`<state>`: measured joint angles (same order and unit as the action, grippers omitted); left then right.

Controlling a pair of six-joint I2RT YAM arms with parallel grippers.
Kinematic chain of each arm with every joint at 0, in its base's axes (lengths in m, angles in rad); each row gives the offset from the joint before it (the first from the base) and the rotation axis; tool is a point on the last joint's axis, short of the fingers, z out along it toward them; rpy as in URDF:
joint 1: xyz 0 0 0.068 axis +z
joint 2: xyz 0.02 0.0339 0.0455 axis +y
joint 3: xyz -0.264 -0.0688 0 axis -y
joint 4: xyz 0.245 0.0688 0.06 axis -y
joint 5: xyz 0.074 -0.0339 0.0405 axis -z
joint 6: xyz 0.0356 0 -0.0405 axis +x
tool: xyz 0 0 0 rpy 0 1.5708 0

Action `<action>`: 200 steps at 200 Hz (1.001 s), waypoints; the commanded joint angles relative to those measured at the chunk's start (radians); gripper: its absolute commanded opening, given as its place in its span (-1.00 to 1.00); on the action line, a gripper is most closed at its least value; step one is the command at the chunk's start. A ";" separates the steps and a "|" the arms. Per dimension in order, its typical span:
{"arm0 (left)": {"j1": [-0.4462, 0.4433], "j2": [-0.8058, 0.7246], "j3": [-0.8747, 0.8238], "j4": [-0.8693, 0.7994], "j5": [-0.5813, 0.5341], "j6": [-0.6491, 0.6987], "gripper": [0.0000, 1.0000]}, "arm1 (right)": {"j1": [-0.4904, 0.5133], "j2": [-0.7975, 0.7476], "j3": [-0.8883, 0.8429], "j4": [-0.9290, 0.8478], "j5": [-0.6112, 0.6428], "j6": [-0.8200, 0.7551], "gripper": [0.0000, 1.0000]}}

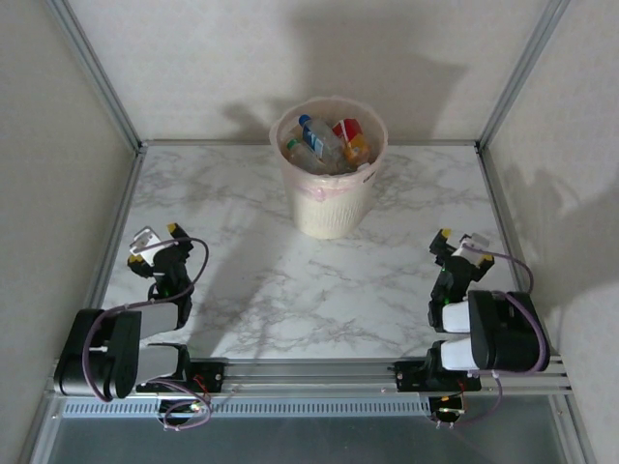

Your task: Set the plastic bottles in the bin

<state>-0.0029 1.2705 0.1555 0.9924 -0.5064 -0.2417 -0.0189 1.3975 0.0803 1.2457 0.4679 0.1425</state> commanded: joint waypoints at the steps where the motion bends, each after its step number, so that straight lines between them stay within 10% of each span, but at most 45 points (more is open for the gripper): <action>1: 0.011 0.066 0.075 0.071 0.101 0.023 0.99 | 0.021 0.071 0.070 0.107 -0.217 -0.037 0.98; 53: -0.094 0.318 0.032 0.462 0.212 0.182 0.99 | 0.041 0.154 0.104 0.122 -0.227 -0.065 0.98; 200: -0.123 0.277 0.040 0.377 0.149 0.174 0.99 | 0.032 0.150 0.134 0.054 -0.329 -0.089 0.97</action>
<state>-0.1219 1.5478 0.2001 1.3281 -0.3401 -0.0780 0.0307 1.5486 0.1818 1.3113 0.2287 0.0734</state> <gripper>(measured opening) 0.994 0.987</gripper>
